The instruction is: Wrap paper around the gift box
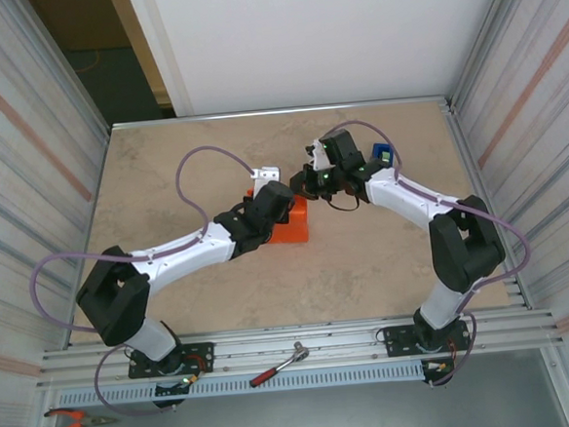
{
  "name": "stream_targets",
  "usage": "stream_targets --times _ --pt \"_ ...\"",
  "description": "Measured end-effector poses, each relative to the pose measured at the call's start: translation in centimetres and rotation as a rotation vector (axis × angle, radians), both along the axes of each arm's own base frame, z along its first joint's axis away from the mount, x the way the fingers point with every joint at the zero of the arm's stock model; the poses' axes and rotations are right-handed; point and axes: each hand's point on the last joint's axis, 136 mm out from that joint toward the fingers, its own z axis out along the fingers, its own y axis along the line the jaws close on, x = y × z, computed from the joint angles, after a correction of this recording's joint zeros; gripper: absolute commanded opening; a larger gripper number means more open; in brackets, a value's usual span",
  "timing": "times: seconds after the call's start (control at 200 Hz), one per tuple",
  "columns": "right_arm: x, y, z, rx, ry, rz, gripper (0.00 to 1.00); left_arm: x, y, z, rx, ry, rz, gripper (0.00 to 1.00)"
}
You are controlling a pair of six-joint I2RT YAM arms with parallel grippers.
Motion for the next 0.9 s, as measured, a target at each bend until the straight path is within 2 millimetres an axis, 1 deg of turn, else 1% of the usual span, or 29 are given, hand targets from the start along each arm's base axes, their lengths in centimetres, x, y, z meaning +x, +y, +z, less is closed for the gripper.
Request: stream_targets --times 0.14,0.21,0.286,0.346,0.426,0.481,0.531,0.586,0.631,0.691,0.747,0.792,0.812,0.872,0.897 --pt "-0.3 0.0 0.1 0.019 -0.029 0.0 0.0 -0.8 -0.3 0.5 -0.026 0.064 -0.079 0.37" --pt "-0.2 0.0 0.1 0.025 -0.043 0.0 0.0 -1.5 -0.6 1.0 -0.061 0.122 -0.146 0.41" --pt "0.0 0.0 0.1 0.028 -0.057 -0.006 0.0 -2.1 -0.6 2.2 -0.115 0.169 -0.208 0.43" --pt "0.0 0.0 0.1 0.031 -0.062 -0.007 0.0 -2.0 -0.2 4.1 -0.175 0.18 -0.241 0.44" --pt "0.0 0.0 0.1 0.034 -0.067 -0.007 0.0 -0.9 1.1 7.2 -0.267 0.158 -0.25 0.46" --pt "0.0 -0.1 0.1 0.035 -0.07 -0.009 0.0 0.3 2.6 9.3 -0.329 0.132 -0.242 0.46" --pt "0.0 -0.1 0.1 0.037 -0.071 -0.011 0.0 1.3 3.9 10.5 -0.369 0.119 -0.23 0.46" --pt "0.1 -0.1 0.1 0.038 -0.074 -0.011 0.0 2.6 5.0 11.2 -0.406 0.115 -0.219 0.45" --pt "0.1 -0.1 0.1 0.04 -0.076 -0.011 0.0 3.6 5.5 11.0 -0.426 0.125 -0.216 0.43" --pt "0.1 -0.1 0.1 0.041 -0.078 -0.011 0.0 5.0 5.5 9.8 -0.449 0.167 -0.227 0.33" --pt "0.1 -0.1 0.2 0.042 -0.08 -0.011 0.0 6.4 5.2 8.0 -0.469 0.227 -0.244 0.28" --pt "0.1 -0.1 0.1 0.041 -0.08 -0.012 0.0 7.4 4.7 6.3 -0.479 0.279 -0.267 0.2" --pt "0.1 -0.1 0.1 0.041 -0.081 -0.013 0.0 7.8 4.5 5.5 -0.484 0.308 -0.274 0.19" --pt "0.1 -0.1 0.1 0.041 -0.083 -0.014 0.0 8.8 3.7 3.3 -0.491 0.38 -0.307 0.14" --pt "0.1 -0.1 0.1 0.042 -0.084 -0.014 0.0 9.0 3.4 2.7 -0.492 0.403 -0.324 0.11"
